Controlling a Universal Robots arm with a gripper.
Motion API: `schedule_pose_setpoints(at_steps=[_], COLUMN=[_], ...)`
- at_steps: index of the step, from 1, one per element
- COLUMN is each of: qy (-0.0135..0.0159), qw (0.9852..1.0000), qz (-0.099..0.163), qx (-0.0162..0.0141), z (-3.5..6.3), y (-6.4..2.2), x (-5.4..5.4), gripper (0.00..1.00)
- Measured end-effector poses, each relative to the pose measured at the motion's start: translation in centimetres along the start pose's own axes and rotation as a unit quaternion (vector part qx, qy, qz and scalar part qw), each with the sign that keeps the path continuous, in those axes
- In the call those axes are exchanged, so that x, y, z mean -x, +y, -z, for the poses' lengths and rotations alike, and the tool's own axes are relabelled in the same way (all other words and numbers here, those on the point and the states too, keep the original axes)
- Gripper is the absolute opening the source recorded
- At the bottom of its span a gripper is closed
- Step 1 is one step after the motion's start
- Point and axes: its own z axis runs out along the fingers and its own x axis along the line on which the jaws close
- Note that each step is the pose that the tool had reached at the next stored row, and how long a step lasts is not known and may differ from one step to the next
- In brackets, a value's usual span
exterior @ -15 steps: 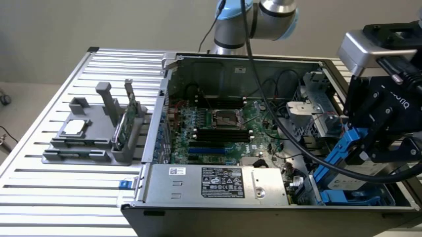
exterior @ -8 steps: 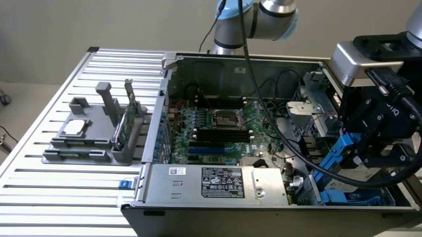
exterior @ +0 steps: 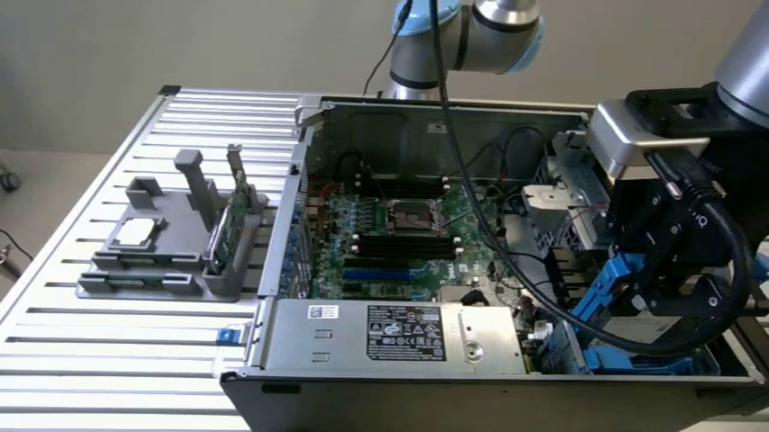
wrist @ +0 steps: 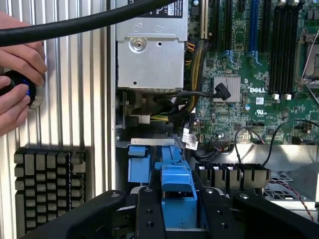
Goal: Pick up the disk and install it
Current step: 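Insert the disk into the insertion slot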
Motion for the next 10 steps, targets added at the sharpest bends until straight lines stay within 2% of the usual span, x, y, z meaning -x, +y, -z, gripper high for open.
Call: schedule_pose_setpoints(at_steps=[10], qy=[0.0000], qw=[1.0000], qz=[0.002], qx=[-0.0006], z=[-1.52], y=[0.13], x=[0.0], gripper=[0.33])
